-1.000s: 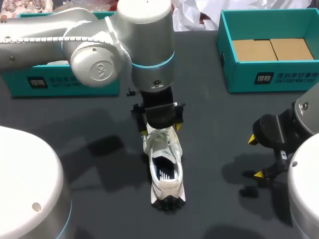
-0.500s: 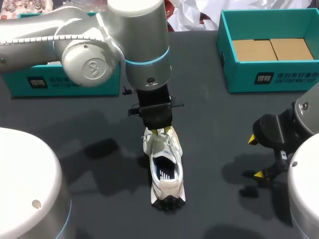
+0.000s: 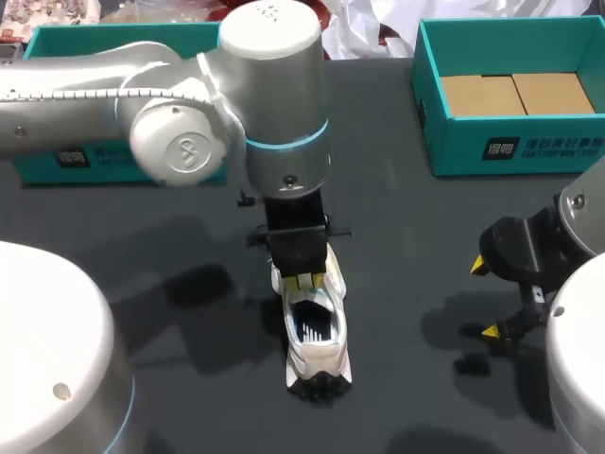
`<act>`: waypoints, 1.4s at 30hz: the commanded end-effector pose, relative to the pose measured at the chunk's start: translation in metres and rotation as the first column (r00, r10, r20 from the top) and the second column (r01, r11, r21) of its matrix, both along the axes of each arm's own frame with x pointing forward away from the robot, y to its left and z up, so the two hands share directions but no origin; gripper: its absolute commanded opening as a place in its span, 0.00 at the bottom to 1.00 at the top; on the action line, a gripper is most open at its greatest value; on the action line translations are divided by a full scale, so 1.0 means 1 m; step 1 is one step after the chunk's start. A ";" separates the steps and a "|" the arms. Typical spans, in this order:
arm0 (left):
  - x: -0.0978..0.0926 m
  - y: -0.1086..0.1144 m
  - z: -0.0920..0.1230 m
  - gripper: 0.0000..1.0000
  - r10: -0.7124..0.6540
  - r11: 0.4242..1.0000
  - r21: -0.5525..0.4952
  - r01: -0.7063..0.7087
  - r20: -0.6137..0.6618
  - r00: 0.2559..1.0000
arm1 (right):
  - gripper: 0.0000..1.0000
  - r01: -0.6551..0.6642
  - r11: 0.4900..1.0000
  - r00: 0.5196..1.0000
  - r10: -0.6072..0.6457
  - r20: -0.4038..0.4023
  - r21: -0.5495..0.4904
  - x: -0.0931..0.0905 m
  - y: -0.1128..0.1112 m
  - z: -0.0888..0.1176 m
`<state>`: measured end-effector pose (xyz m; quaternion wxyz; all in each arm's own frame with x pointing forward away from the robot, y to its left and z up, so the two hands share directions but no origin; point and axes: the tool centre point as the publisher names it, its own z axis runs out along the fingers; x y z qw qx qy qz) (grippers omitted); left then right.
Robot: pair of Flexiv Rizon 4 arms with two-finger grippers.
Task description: Take the shoe out of the shoebox, open the shoe tongue, remove and reinsert the insole, then place the shoe into the shoebox
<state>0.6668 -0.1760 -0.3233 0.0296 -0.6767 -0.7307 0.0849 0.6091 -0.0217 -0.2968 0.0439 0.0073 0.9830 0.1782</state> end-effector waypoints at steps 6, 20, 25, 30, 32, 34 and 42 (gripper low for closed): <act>-0.007 -0.001 -0.001 0.27 -0.009 0.999 -0.031 0.009 0.014 1.000 | 1.00 0.002 1.000 1.000 -0.002 0.005 -0.002 -0.003 0.000 0.000; -0.018 -0.009 -0.030 0.26 0.003 1.000 0.011 -0.003 0.008 1.000 | 1.00 0.002 1.000 1.000 -0.002 0.005 -0.002 -0.003 0.000 0.000; -0.021 0.005 0.000 0.27 0.011 0.998 -0.061 -0.008 0.051 0.999 | 1.00 0.002 1.000 1.000 -0.002 0.005 -0.002 -0.003 0.000 0.000; -0.027 0.017 0.033 0.39 0.042 0.996 -0.089 -0.033 0.106 0.993 | 1.00 0.002 1.000 1.000 -0.002 0.005 -0.002 -0.003 0.000 0.000; -0.029 0.019 0.043 0.47 0.073 0.994 -0.090 -0.065 0.097 0.993 | 1.00 0.002 1.000 1.000 -0.002 0.005 -0.002 -0.003 0.000 0.000; -0.031 0.020 0.052 0.67 0.110 0.989 -0.103 -0.102 0.070 0.992 | 1.00 0.002 1.000 1.000 -0.002 0.005 -0.002 -0.003 0.000 0.000; -0.026 0.025 0.076 1.00 0.192 0.978 -0.093 -0.185 0.080 0.978 | 1.00 0.002 1.000 1.000 -0.002 0.005 -0.002 -0.003 0.000 0.000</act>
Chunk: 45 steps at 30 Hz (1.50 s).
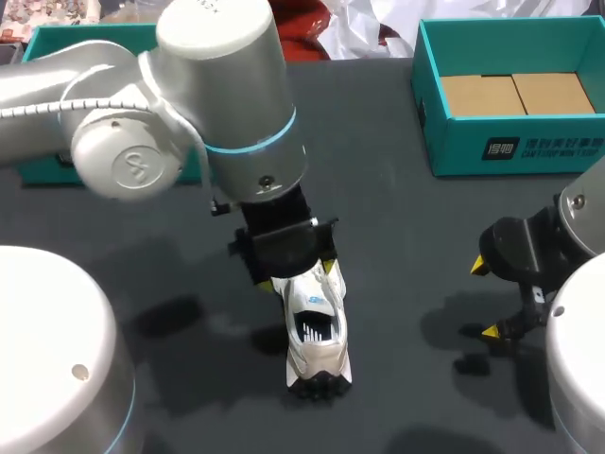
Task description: Take the shoe out of the shoebox, open the shoe tongue, remove and reinsert the insole, then place the shoe into the shoebox
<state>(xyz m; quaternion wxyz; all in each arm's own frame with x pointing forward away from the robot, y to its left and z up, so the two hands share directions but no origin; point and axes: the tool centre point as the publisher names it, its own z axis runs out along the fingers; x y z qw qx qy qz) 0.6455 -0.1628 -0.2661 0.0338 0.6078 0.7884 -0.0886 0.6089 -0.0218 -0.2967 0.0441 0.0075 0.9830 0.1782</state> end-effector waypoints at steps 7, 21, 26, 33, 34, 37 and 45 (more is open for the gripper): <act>-0.005 0.012 0.019 1.00 0.000 1.000 -0.007 0.000 0.010 1.000 | 1.00 0.002 1.000 1.000 -0.002 0.004 -0.002 -0.003 0.000 0.000; -0.021 0.015 0.029 1.00 0.739 0.666 0.159 -0.729 -0.011 0.673 | 1.00 0.002 1.000 1.000 -0.002 0.004 -0.002 -0.003 0.000 0.000; -0.021 0.015 0.029 1.00 0.739 0.666 0.159 -0.729 -0.011 0.673 | 1.00 0.002 1.000 1.000 -0.002 0.004 -0.002 -0.003 0.000 0.000; -0.039 0.006 0.016 1.00 0.857 0.512 0.270 -0.815 -0.101 0.505 | 1.00 0.002 1.000 1.000 -0.002 0.004 -0.002 -0.003 0.000 0.000; -0.044 0.004 0.015 1.00 0.879 0.474 0.272 -0.837 -0.095 0.467 | 1.00 0.002 1.000 1.000 -0.002 0.004 -0.002 -0.003 0.000 0.000; -0.059 0.001 0.015 1.00 0.926 0.376 0.298 -0.877 -0.097 0.364 | 1.00 0.002 1.000 1.000 -0.002 0.004 -0.002 -0.003 0.000 0.000; -0.061 -0.002 0.017 1.00 0.977 0.209 0.290 -0.934 -0.011 0.215 | 1.00 0.002 1.000 1.000 -0.002 0.004 -0.002 -0.003 0.000 0.000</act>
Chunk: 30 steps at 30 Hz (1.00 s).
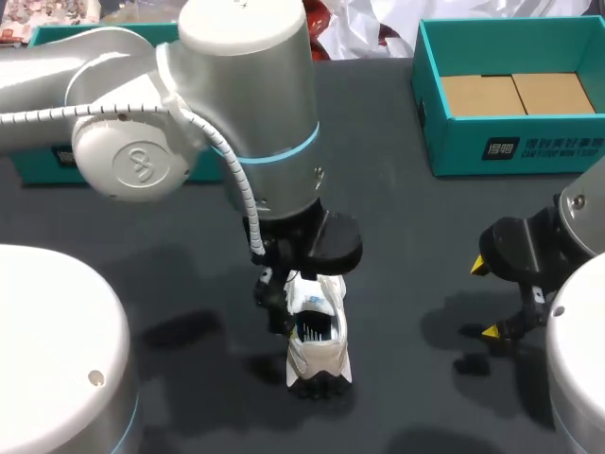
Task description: Take the shoe out of the shoebox, open the shoe tongue, remove and reinsert the insole, then place the shoe into the shoebox
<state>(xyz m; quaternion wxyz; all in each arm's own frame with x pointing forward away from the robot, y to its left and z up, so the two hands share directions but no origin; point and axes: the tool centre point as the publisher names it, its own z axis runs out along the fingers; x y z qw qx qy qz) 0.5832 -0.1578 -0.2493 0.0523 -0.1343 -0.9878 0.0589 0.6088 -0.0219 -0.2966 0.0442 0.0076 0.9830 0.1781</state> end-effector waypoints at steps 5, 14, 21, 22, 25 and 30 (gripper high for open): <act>-0.002 -0.009 -0.006 1.00 0.313 0.944 0.108 -0.312 -0.001 0.950 | 1.00 0.002 1.000 1.000 -0.002 0.004 -0.002 -0.003 0.000 0.000; -0.018 -0.017 -0.041 1.00 0.385 0.920 0.090 -0.382 -0.016 0.923 | 1.00 0.002 1.000 1.000 -0.002 0.004 -0.002 -0.003 0.000 0.000; -0.026 -0.020 -0.054 1.00 0.377 0.924 0.073 -0.375 -0.017 0.926 | 1.00 0.002 1.000 1.000 -0.002 0.004 -0.002 -0.003 0.000 0.000; -0.028 -0.021 -0.056 1.00 0.373 0.926 0.062 -0.373 -0.003 0.928 | 1.00 0.002 1.000 1.000 -0.002 0.004 -0.002 -0.003 0.000 0.000; -0.033 -0.019 -0.054 1.00 0.358 0.933 0.030 -0.359 0.032 0.933 | 1.00 0.002 1.000 1.000 -0.002 0.004 -0.002 -0.003 0.000 0.000; -0.033 -0.019 -0.054 1.00 0.358 0.933 0.030 -0.359 0.032 0.933 | 1.00 0.002 1.000 1.000 -0.002 0.004 -0.002 -0.003 0.000 0.000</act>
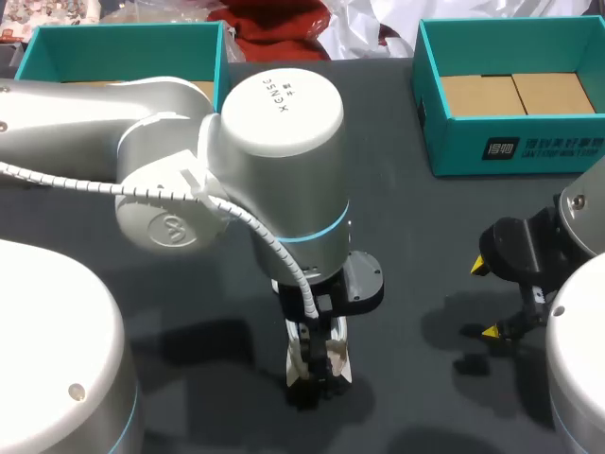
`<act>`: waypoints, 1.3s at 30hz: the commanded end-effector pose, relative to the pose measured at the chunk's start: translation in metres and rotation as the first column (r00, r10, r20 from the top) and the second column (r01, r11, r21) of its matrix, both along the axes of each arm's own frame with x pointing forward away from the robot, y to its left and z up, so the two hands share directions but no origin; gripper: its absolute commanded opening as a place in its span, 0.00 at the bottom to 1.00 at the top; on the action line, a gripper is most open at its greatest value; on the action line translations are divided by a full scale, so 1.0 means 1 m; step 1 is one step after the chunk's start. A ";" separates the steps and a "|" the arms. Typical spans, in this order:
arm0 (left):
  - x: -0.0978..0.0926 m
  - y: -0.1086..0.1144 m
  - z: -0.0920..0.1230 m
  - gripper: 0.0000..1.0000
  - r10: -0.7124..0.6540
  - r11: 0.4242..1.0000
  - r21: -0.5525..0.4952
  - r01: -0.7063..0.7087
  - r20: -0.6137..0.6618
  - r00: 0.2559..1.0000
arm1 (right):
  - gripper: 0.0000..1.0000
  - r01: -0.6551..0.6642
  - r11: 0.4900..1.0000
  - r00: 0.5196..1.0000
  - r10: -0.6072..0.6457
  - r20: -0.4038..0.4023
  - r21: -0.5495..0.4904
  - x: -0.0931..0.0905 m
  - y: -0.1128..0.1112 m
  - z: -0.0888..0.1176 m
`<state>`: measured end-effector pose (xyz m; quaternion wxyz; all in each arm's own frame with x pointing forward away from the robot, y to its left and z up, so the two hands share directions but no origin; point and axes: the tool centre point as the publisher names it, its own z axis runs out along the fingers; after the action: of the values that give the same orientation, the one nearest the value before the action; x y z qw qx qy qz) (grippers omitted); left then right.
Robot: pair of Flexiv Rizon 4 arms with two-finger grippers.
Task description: Take the shoe out of the shoebox, open the shoe tongue, remove and reinsert the insole, then place the shoe into the shoebox
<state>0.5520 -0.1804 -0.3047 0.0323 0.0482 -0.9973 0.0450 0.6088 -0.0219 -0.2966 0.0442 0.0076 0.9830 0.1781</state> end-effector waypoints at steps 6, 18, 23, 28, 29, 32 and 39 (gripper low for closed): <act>0.003 -0.006 -0.018 1.00 -0.020 1.000 0.014 0.021 -0.031 0.999 | 1.00 0.002 1.000 1.000 -0.002 0.004 -0.002 -0.003 0.000 0.000; -0.002 -0.014 -0.050 1.00 -0.065 0.998 0.019 0.066 -0.060 0.996 | 1.00 0.002 1.000 1.000 -0.002 0.004 -0.002 -0.003 0.000 0.000; -0.013 -0.008 -0.057 1.00 -0.069 0.997 0.022 0.071 -0.057 0.996 | 1.00 0.002 1.000 1.000 -0.002 0.004 -0.002 -0.003 0.000 0.000; -0.019 -0.006 -0.064 0.93 -0.052 0.998 0.029 0.053 -0.042 0.998 | 1.00 0.002 1.000 1.000 -0.002 0.004 -0.002 -0.003 0.000 0.000; -0.019 -0.006 -0.066 0.89 -0.049 0.998 0.030 0.050 -0.043 0.998 | 1.00 0.002 1.000 1.000 -0.002 0.004 -0.002 -0.003 0.000 0.000; -0.020 -0.005 -0.068 0.83 -0.036 0.999 0.032 0.037 -0.039 0.999 | 1.00 0.002 1.000 1.000 -0.002 0.004 -0.002 -0.003 0.000 0.000; -0.024 -0.005 -0.069 0.66 -0.002 0.999 0.037 0.003 -0.020 1.000 | 1.00 0.002 1.000 1.000 -0.002 0.004 -0.002 -0.003 0.000 0.000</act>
<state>0.5311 -0.1833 -0.3720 0.0449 0.0476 -0.9975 0.0269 0.6087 -0.0220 -0.2966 0.0442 0.0076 0.9830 0.1781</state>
